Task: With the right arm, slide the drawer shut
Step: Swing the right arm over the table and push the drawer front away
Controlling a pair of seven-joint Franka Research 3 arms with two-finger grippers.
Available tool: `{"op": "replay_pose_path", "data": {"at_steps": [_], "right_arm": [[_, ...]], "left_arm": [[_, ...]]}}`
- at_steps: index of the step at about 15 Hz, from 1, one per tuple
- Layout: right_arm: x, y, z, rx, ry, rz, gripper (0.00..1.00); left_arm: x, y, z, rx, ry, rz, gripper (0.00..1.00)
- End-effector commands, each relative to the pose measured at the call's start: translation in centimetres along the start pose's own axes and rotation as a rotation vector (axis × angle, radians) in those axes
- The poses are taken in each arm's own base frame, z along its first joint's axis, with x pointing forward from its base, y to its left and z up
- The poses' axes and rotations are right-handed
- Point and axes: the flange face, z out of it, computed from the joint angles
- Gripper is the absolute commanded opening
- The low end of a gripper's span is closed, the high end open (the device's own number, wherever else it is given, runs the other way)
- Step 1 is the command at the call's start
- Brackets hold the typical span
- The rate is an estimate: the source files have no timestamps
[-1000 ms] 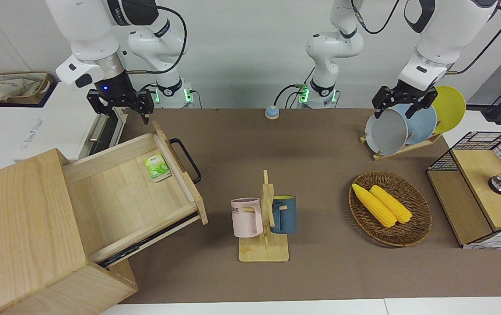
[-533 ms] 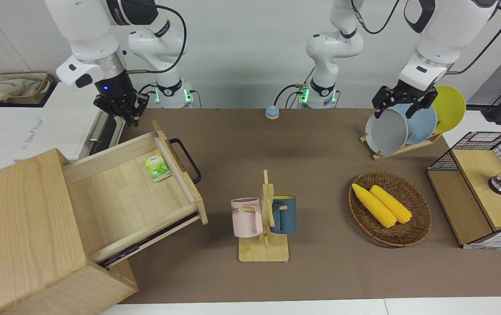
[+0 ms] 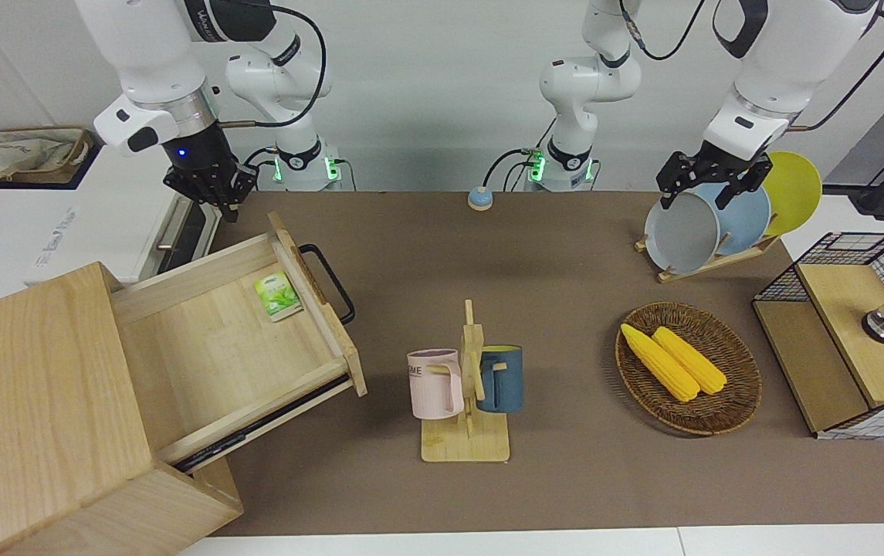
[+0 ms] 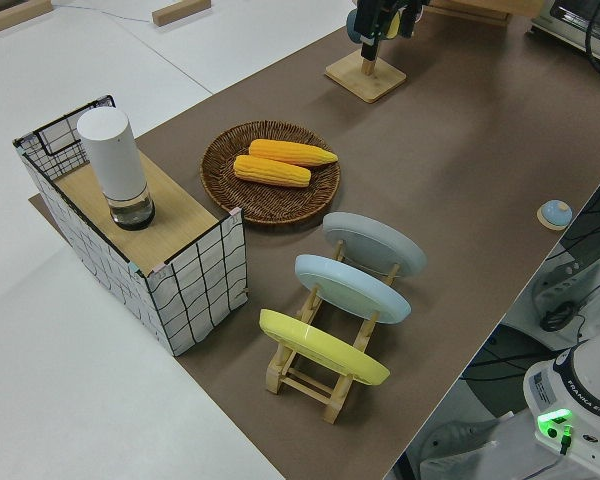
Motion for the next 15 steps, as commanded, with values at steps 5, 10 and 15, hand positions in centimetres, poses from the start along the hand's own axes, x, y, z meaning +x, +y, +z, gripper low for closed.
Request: {"op": "replay_pose_path", "data": {"at_steps": [5, 10, 15], "right_arm": [[-0.5, -0.1, -6.1, -0.011, 0.152, -0.015, 0.0], [-0.8, -6.8, -7.0, 0.006, 0.228, 0.036, 0.0], [-0.6, -13.1, -5.5, 0.056, 0.247, 0.144, 0.0]], "left_arm": [[0.1, -0.1, -0.4, 0.016, -0.005, 0.011, 0.99], [0.1, -0.1, -0.3, 0.016, -0.007, 0.011, 0.99], [0.1, -0.1, -0.3, 0.016, -0.007, 0.011, 0.99]]}}
